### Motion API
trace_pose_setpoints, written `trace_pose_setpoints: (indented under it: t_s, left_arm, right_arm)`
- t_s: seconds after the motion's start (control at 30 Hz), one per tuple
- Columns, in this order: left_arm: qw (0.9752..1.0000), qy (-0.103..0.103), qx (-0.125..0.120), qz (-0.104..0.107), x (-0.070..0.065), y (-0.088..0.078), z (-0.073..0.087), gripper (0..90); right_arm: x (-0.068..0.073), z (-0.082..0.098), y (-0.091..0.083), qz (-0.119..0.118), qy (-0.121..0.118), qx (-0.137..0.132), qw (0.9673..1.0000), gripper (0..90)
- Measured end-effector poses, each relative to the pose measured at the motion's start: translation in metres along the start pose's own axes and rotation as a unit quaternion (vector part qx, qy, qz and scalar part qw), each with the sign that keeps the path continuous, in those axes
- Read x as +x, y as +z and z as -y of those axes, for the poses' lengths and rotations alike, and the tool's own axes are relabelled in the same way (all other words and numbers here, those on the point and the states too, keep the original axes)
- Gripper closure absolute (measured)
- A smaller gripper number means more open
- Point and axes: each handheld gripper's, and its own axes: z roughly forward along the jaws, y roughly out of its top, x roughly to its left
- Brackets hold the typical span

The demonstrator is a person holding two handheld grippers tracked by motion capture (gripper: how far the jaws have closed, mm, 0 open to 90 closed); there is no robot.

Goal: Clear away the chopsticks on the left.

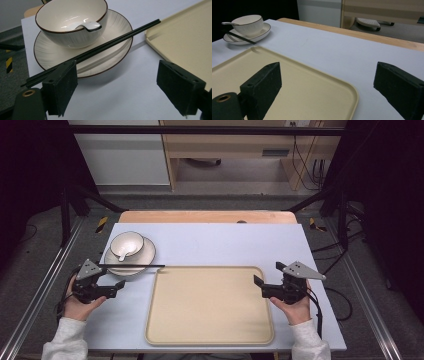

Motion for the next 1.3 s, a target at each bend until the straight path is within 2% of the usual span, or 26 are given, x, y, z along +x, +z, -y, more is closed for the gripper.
trace_pose_setpoints:
  t_s: [0.1, 0.17, 0.23, 0.27, 0.33, 0.4, 0.47, 0.5, 0.63, 0.77, 0.93, 1.3]
  left_arm:
    - [1.0000, 0.001, 0.005, -0.002, 0.004, 0.003, -0.001, 17.6]
    - [1.0000, -0.003, -0.001, -0.002, 0.007, 0.007, -0.002, 18.8]
    - [1.0000, 0.001, -0.001, -0.008, 0.010, 0.015, -0.004, 20.2]
    - [0.9999, 0.005, 0.013, -0.008, 0.013, 0.023, -0.004, 20.6]
    - [0.9996, 0.007, 0.022, -0.016, 0.016, 0.028, -0.004, 20.4]
    - [0.9995, 0.010, 0.025, -0.014, 0.018, 0.032, -0.007, 20.5]
    - [0.9994, 0.015, 0.027, -0.016, 0.019, 0.032, -0.009, 20.6]
    - [0.9996, 0.013, 0.019, -0.015, 0.022, 0.030, -0.013, 21.5]
    - [0.9996, 0.018, 0.015, -0.015, 0.024, 0.029, -0.014, 23.0]
    - [0.9995, 0.020, 0.017, -0.015, 0.027, 0.034, -0.013, 28.0]
    - [0.9991, 0.030, 0.023, -0.020, 0.027, 0.048, -0.013, 33.6]
    - [0.9985, 0.035, 0.040, -0.016, 0.027, 0.054, -0.010, 41.2]
  right_arm:
    - [0.000, 0.000, 0.000, 0.000, 0.000, 0.001, 1.0000, 8.0]
    - [-0.001, 0.000, 0.000, 0.001, 0.003, 0.000, 1.0000, 8.0]
    - [-0.001, 0.000, 0.000, -0.001, 0.005, 0.000, 1.0000, 8.0]
    - [-0.001, 0.000, 0.000, -0.001, 0.004, 0.002, 1.0000, 8.0]
    - [-0.001, 0.000, 0.000, -0.002, 0.003, 0.000, 1.0000, 8.0]
    - [-0.001, 0.000, 0.000, -0.003, 0.003, 0.001, 1.0000, 8.0]
    - [-0.001, 0.000, 0.001, -0.003, 0.003, 0.002, 1.0000, 8.0]
    - [-0.001, 0.001, 0.001, -0.003, 0.003, 0.003, 1.0000, 7.9]
    - [-0.001, 0.001, 0.002, -0.004, 0.001, 0.004, 1.0000, 7.9]
    - [0.000, 0.001, 0.002, -0.003, 0.002, 0.005, 1.0000, 8.0]
    - [0.000, 0.002, 0.003, -0.003, 0.004, 0.007, 1.0000, 8.0]
    - [0.001, 0.001, 0.002, -0.001, 0.001, 0.006, 1.0000, 8.0]
